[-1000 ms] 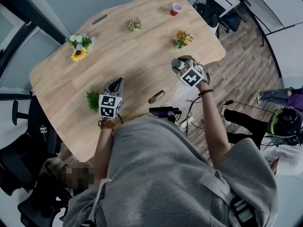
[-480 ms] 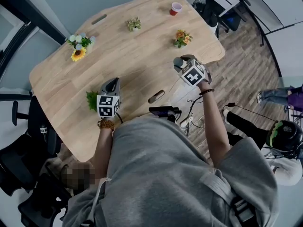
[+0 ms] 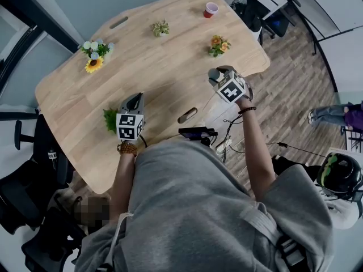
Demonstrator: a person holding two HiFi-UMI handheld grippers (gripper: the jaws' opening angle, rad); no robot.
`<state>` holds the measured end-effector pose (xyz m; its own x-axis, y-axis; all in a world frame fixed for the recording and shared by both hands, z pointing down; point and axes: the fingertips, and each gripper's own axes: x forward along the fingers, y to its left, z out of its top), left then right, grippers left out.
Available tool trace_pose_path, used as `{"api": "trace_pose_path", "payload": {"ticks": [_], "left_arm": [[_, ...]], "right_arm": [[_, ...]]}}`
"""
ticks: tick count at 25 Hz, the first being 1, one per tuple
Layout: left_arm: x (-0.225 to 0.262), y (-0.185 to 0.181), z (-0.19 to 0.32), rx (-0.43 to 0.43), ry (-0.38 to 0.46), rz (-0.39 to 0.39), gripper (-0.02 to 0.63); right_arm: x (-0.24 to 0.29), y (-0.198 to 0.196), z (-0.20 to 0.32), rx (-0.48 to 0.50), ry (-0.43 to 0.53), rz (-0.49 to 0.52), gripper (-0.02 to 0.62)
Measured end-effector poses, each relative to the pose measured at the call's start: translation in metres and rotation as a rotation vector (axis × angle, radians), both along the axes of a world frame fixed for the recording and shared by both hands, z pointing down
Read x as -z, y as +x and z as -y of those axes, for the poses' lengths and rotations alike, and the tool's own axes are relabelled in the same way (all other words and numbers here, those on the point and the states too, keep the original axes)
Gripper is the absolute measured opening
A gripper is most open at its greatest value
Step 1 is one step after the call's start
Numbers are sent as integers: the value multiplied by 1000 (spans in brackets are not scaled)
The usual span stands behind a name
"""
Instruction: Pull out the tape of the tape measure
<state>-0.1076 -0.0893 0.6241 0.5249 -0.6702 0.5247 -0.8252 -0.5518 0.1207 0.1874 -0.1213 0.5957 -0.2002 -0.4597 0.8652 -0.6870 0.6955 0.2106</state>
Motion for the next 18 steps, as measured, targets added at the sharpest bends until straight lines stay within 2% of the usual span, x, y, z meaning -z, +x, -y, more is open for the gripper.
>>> {"api": "trace_pose_path", "payload": {"ticks": [5,12,18], "left_arm": [[0,-2,2,13,-1,3,11],[-6,-30,5,119,-33,-7,11],[-9,-32,6,130,-35,-8,11]], "right_arm": [[-1,4,2,-13,4,-5,224],[3,28,7,-74,29,-28,224],[4,31,6,-98,27,-39,224]]}}
